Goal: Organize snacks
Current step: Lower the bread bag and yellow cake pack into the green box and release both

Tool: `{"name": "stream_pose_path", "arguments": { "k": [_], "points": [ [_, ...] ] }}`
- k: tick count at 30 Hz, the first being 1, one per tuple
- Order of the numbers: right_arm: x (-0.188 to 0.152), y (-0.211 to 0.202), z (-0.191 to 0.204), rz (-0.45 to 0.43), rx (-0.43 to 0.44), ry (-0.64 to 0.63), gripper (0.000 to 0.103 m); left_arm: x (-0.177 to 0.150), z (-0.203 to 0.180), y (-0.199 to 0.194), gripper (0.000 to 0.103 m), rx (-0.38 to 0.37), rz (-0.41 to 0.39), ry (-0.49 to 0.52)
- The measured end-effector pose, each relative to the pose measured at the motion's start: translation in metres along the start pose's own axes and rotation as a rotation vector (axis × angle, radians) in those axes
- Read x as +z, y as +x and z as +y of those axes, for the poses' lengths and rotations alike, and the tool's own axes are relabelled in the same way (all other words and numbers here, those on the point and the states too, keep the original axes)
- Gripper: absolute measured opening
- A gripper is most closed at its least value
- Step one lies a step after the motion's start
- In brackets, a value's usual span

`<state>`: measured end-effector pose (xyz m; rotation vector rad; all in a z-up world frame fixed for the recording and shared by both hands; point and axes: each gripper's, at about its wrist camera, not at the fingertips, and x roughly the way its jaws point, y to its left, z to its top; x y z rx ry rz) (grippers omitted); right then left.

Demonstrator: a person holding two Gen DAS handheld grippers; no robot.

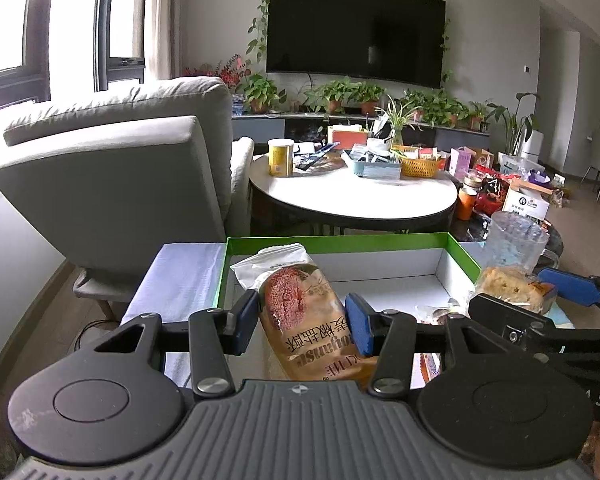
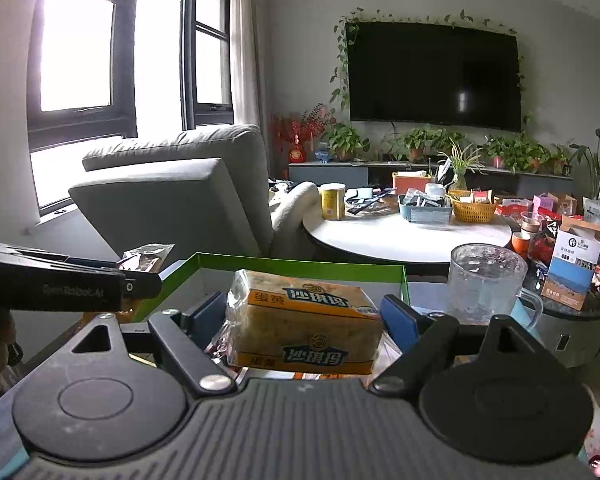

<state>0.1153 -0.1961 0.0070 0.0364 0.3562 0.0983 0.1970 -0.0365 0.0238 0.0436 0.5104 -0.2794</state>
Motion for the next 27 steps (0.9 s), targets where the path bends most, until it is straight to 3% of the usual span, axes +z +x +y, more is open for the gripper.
{"name": "stream_pose_path", "arguments": {
  "k": [27],
  "points": [
    [-0.012,0.044,-0.015,0.116,-0.018,0.058,0.058,-0.015,-0.007,0.057,0.046,0.007,0.136,0.005]
  ]
}}
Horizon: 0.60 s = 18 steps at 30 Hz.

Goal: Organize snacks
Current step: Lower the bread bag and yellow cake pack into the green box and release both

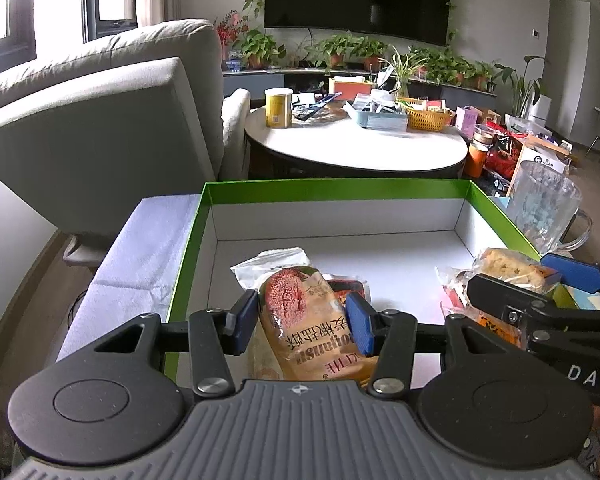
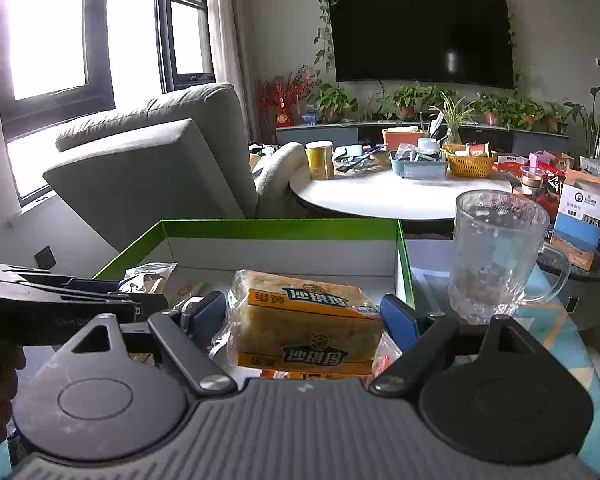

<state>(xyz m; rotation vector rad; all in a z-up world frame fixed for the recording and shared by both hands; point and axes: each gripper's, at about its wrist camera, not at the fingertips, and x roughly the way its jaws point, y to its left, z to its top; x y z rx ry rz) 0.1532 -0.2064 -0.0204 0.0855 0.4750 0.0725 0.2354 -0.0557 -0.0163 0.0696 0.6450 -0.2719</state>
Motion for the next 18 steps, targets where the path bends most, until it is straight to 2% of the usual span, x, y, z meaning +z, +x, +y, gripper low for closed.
{"name": "stream_pose_path", "arguments": {
  "k": [9,18],
  "points": [
    [-0.005,0.004,0.004,0.033,-0.012,-0.003,0.058,-0.004,0.003,-0.002,0.047,0.006,0.035,-0.022],
    [-0.006,-0.003,0.007,0.028,-0.009,-0.004,0.058,-0.012,0.000,-0.015,0.048,0.008,0.029,-0.009]
  ]
}}
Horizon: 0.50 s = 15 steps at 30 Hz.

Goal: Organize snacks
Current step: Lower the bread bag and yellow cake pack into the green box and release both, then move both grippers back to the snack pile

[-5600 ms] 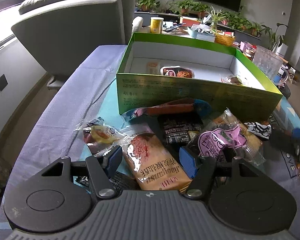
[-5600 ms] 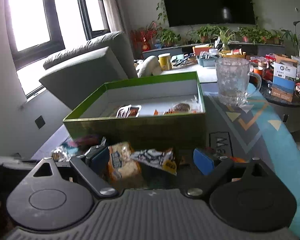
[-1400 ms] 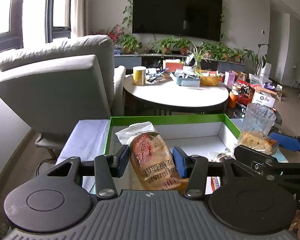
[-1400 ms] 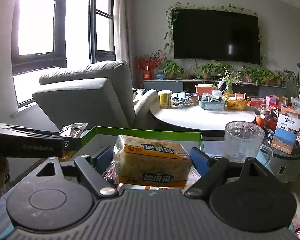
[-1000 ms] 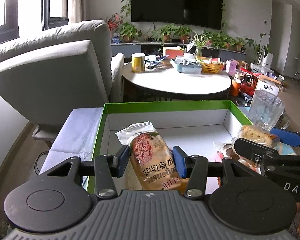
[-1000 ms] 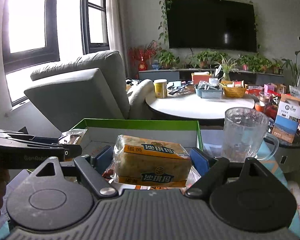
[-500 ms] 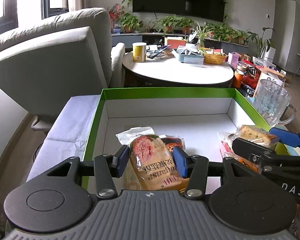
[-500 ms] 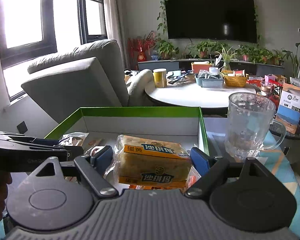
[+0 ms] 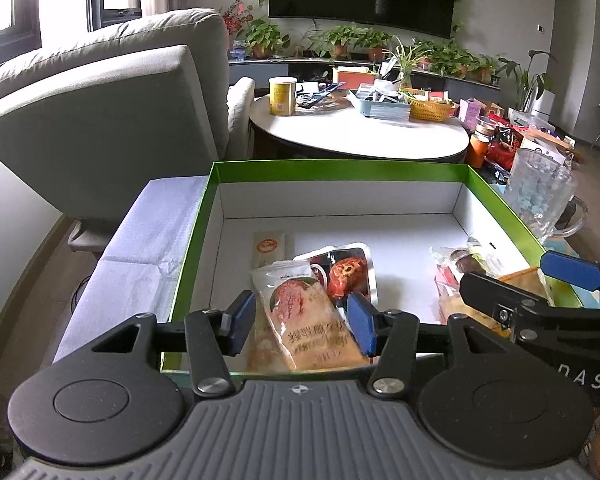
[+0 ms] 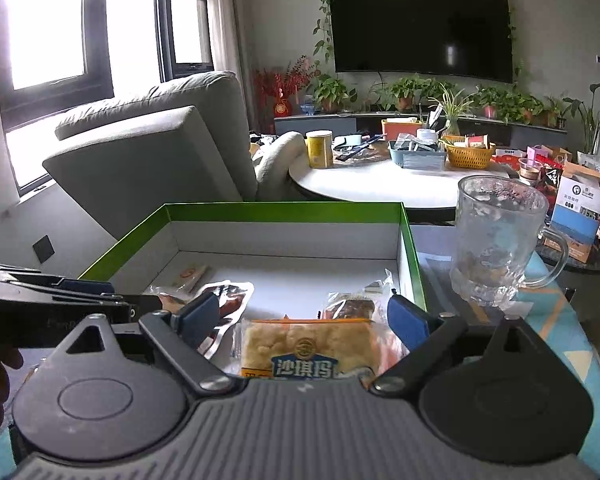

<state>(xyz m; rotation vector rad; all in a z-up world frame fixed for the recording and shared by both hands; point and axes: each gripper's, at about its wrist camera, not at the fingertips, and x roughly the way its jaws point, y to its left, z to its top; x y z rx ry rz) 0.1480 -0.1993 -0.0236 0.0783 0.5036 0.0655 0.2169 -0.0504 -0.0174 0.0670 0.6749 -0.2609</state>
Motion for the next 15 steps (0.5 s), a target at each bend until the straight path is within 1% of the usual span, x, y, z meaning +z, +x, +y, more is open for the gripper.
{"name": "stream_pose_path", "arguments": {
  "k": [7,15],
  "points": [
    [-0.002,-0.009,0.000,-0.005,0.001,0.009,0.058,-0.003,0.001,-0.014,0.048,0.005,-0.016,-0.004],
    [-0.001,-0.027,-0.001,-0.040,0.000,0.015,0.058,-0.013,0.008,-0.043,0.049,0.018,-0.041,-0.015]
  ]
}}
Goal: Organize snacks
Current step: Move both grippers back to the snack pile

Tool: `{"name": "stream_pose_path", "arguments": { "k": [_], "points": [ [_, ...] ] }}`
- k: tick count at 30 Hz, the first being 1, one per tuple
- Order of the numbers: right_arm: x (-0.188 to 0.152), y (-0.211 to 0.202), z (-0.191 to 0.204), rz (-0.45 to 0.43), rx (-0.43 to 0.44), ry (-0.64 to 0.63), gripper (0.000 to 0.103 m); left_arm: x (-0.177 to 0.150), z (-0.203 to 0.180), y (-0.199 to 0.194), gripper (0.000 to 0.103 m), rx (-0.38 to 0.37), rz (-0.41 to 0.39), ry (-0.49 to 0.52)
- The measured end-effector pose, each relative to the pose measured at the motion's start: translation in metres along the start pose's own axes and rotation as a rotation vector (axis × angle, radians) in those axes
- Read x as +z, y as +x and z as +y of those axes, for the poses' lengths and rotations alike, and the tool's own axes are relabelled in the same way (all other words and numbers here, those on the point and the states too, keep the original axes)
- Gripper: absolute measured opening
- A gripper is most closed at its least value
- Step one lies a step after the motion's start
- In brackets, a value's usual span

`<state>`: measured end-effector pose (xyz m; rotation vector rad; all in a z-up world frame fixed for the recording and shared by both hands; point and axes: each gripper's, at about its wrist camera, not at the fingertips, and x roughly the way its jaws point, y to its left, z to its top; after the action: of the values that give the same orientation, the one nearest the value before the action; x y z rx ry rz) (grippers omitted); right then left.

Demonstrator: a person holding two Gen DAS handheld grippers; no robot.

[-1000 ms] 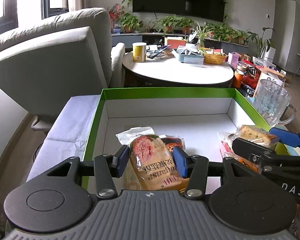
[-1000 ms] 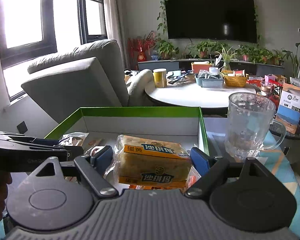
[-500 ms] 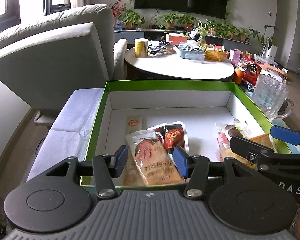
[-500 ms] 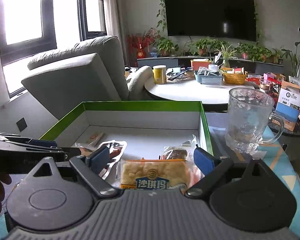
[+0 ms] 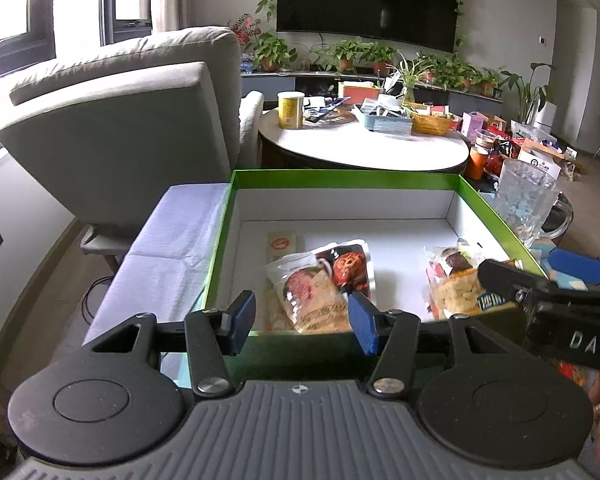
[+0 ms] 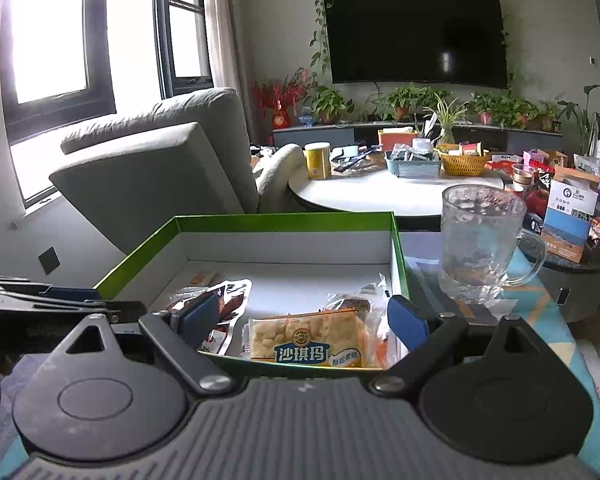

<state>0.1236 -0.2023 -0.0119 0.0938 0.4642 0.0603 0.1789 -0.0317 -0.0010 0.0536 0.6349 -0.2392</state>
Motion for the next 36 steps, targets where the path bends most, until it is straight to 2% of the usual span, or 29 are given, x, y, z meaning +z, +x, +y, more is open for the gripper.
{"name": "stream_pose_path", "arguments": {
  "k": [8,15,19,24,28,33,36],
  "points": [
    [-0.004,-0.020,-0.008,-0.025,-0.012,0.016,0.058,-0.027,0.016,-0.039,0.049,0.031,0.021,-0.044],
    [-0.014,-0.051,-0.024,-0.064,-0.011,0.019,0.058,-0.066,0.007,-0.062,0.049,-0.018,0.084,-0.060],
    [-0.024,-0.071,-0.042,-0.080,-0.056,0.024,0.058,-0.078,0.000,-0.065,0.049,-0.026,0.111,-0.058],
    [-0.042,-0.087,-0.072,-0.043,-0.121,0.075,0.058,-0.086,-0.010,-0.073,0.049,-0.037,0.106,-0.032],
    [-0.060,-0.095,-0.077,-0.011,-0.108,0.062,0.058,-0.093,-0.017,-0.075,0.049,-0.045,0.121,-0.021],
    [-0.085,-0.094,-0.073,0.040,-0.050,-0.013,0.058,-0.097,-0.027,-0.074,0.049,-0.040,0.138,0.006],
    [-0.090,-0.084,-0.069,0.076,-0.065,-0.016,0.058,-0.099,-0.030,-0.070,0.049,-0.038,0.153,0.010]
  ]
}}
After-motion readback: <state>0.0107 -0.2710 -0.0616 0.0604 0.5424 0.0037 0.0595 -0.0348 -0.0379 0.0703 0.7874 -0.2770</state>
